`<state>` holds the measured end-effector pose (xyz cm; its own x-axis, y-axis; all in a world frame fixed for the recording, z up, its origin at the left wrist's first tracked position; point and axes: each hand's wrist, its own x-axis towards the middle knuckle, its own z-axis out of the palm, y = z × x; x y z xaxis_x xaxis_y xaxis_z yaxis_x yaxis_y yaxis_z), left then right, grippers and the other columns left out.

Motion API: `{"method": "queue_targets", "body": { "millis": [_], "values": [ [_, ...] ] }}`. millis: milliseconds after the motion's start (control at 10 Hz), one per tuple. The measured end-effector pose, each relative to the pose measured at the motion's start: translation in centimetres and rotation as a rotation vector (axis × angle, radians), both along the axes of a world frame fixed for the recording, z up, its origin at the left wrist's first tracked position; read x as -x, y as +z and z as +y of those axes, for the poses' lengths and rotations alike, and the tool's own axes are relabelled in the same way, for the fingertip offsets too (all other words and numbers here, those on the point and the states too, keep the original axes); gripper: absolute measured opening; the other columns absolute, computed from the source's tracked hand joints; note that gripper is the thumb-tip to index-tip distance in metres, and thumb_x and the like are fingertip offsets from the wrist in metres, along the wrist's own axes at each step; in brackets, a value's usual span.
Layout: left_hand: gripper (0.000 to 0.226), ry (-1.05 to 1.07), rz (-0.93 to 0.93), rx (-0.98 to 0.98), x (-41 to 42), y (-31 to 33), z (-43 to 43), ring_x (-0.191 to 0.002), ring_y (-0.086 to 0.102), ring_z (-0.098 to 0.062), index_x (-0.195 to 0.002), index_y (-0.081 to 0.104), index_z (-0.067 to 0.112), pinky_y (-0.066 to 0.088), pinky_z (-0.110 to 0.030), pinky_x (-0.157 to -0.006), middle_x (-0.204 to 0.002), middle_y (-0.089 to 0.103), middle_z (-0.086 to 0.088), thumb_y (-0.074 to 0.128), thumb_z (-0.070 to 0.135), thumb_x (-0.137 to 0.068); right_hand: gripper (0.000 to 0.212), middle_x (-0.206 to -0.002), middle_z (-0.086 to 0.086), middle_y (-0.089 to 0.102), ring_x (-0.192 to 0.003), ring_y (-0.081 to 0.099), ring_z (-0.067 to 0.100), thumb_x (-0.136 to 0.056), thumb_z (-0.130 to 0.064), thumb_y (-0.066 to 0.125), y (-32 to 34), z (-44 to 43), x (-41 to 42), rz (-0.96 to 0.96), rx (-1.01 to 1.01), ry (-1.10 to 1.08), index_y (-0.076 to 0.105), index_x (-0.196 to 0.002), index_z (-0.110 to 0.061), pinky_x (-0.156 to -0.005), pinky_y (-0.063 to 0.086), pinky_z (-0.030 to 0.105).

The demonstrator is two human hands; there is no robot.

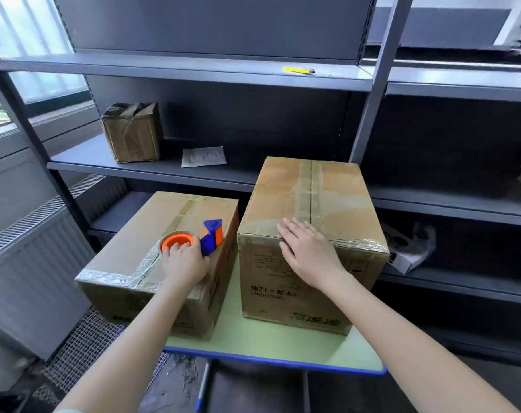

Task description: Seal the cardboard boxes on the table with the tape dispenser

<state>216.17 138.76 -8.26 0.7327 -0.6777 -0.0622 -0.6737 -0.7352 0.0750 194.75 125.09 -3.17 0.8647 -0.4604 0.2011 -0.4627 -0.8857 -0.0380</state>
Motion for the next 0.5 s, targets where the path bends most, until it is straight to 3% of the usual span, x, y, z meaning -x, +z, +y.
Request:
{"method": "queue_targets", "body": {
  "millis": [100, 200, 400, 500],
  "values": [
    [0.049, 0.016, 0.039, -0.079, 1.4, 1.8, 0.0, -0.138, 0.025, -0.035, -0.14, 0.036, 0.016, 0.017, -0.049, -0.113, -0.145, 0.039, -0.012, 0.035, 0.04, -0.097, 0.049, -0.157, 0.0, 0.014, -0.145, 0.01, 0.014, -0.102, -0.033, 0.025, 0.5, 0.5, 2.5, 0.049, -0.009, -0.014, 0.018, -0.15, -0.02, -0.116, 0.002, 0.027],
    [0.037, -0.02, -0.006, -0.001, 4.4, 3.9, 0.1, -0.129, 0.038, -0.032, -0.123, 0.053, 0.015, 0.027, -0.049, -0.108, -0.131, 0.05, -0.011, 0.036, 0.035, -0.098, 0.051, -0.158, -0.001, 0.01, -0.145, 0.007, 0.015, -0.102, -0.032, 0.026, 1.1, 0.7, 5.6, 0.127, -0.038, -0.035, 0.015, -0.15, -0.021, -0.118, 0.003, 0.029],
    [0.033, -0.11, -0.071, 0.404, 11.9, 7.4, 0.0, -0.101, 0.059, -0.03, -0.119, 0.057, 0.008, 0.051, -0.038, -0.081, -0.113, 0.063, -0.011, 0.043, 0.023, -0.094, 0.05, -0.157, 0.0, 0.015, -0.145, 0.01, 0.02, -0.101, -0.033, 0.028, 2.1, 1.7, 11.2, 0.142, -0.112, -0.126, 0.021, -0.149, -0.021, -0.118, 0.01, 0.036],
    [0.033, -0.212, -0.096, 0.483, 15.1, 8.4, -0.7, -0.103, 0.059, -0.03, -0.118, 0.057, 0.005, 0.052, -0.039, -0.08, -0.116, 0.062, -0.011, 0.042, 0.021, -0.094, 0.051, -0.157, 0.0, 0.017, -0.145, 0.011, 0.021, -0.101, -0.034, 0.029, 2.3, 1.9, 13.0, 0.131, -0.099, -0.164, 0.021, -0.149, -0.02, -0.117, 0.009, 0.036]
  ]
}}
